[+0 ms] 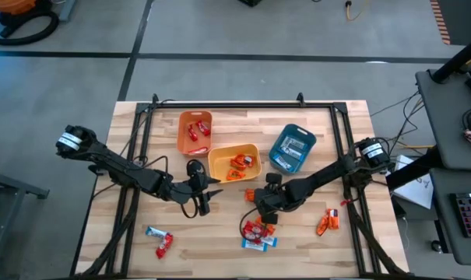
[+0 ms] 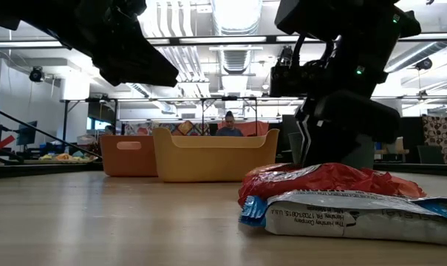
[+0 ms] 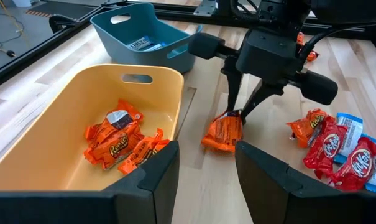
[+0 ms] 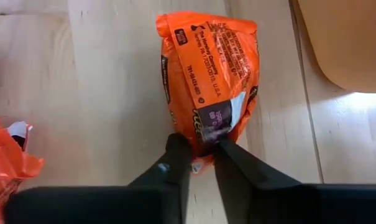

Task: Sort candy
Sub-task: Put the orange chocolate into the yellow bin

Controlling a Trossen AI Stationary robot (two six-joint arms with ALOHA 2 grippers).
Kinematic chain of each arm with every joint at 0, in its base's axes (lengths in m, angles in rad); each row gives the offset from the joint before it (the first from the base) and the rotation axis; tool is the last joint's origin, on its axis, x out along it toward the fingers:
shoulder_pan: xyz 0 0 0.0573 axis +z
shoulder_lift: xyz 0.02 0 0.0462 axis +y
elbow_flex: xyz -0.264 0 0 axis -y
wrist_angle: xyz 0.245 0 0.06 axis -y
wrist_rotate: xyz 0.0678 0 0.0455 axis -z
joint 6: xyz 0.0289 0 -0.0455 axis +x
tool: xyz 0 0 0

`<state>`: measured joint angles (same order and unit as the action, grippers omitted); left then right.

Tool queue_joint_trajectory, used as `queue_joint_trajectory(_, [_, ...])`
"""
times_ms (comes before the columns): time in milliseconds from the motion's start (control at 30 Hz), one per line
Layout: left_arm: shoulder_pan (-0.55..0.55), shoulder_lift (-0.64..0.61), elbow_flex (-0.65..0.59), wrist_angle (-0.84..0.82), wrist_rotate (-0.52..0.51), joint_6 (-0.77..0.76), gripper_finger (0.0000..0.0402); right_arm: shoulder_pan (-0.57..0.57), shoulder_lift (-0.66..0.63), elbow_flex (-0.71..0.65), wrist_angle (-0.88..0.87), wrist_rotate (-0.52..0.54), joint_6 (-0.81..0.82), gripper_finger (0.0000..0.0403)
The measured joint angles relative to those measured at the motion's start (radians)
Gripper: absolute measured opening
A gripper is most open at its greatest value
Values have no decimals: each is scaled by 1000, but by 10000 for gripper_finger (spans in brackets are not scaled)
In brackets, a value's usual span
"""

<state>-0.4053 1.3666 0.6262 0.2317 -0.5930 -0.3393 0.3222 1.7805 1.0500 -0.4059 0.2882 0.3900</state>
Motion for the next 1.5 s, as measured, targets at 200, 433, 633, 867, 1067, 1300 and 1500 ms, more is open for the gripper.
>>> queue_joint_trajectory(200, [0,0,0,0,0,-3,141,0,-9,0,-7,0,-17,13])
queue_joint_trajectory(433, [-2,-13,0,-7,0,-11,141,0,-77,24,-16,-5,-65,10])
queue_joint_trajectory(633, [-15,-87,0,-64,2,-11,141,-9,-140,87,-25,2,-151,9])
queue_joint_trajectory(867, [-18,-208,0,-168,-9,-11,141,-81,-143,183,-24,53,-341,9])
queue_joint_trajectory(1067, [-19,-288,0,-217,-27,-11,141,-184,-143,217,-15,56,-459,9])
queue_joint_trajectory(1300, [-19,-336,0,-259,-28,-11,141,-268,-142,213,102,52,-566,9])
queue_joint_trajectory(1500, [-18,-358,0,-277,-28,-11,141,-306,-142,210,193,10,-611,9])
